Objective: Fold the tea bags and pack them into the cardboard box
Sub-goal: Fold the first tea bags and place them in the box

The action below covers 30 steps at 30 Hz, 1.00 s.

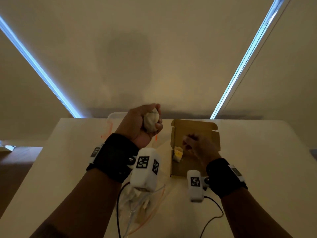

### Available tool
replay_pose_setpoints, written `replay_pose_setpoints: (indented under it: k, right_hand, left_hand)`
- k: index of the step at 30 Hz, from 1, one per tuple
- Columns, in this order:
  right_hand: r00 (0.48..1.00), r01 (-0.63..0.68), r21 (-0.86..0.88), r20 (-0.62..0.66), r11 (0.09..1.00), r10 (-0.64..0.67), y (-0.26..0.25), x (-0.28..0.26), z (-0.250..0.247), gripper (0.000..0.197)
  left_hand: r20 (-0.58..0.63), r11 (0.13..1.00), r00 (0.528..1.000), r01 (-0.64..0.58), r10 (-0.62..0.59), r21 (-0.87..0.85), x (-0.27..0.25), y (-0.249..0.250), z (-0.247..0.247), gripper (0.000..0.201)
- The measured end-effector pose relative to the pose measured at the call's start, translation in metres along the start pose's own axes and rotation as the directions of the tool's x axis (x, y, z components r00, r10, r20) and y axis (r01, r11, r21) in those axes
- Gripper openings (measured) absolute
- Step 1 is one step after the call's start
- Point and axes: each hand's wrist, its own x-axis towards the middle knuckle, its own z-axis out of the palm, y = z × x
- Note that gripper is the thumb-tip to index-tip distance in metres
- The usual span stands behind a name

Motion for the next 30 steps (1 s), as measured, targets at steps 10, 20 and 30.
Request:
replay_pose_setpoints:
  k: [10,20,30]
  right_hand:
    - [0.836,0.532,-0.057,-0.118,0.845,-0.535,-0.132,-0.077,-0.008,0.022]
    - [0.859,0.508,0.02,-0.074,0.861,-0.506,-0.141,-0.071,-0.018,0.011]
    - [0.9,0.417,0.401,-0.056,0.816,-0.432,-0.156,-0.066,-0.033,0.006]
  left_hand:
    - [0.092,0.995,0.993,-0.066,0.073,-0.078,-0.014,0.011,0.038,0.039]
    - [0.14,0.986,0.98,-0.153,0.143,0.065,-0.029,0.014,0.044,0.029]
    - [0.03,0.983,0.983,-0.183,0.183,-0.01,-0.033,0.035,0.04,0.024]
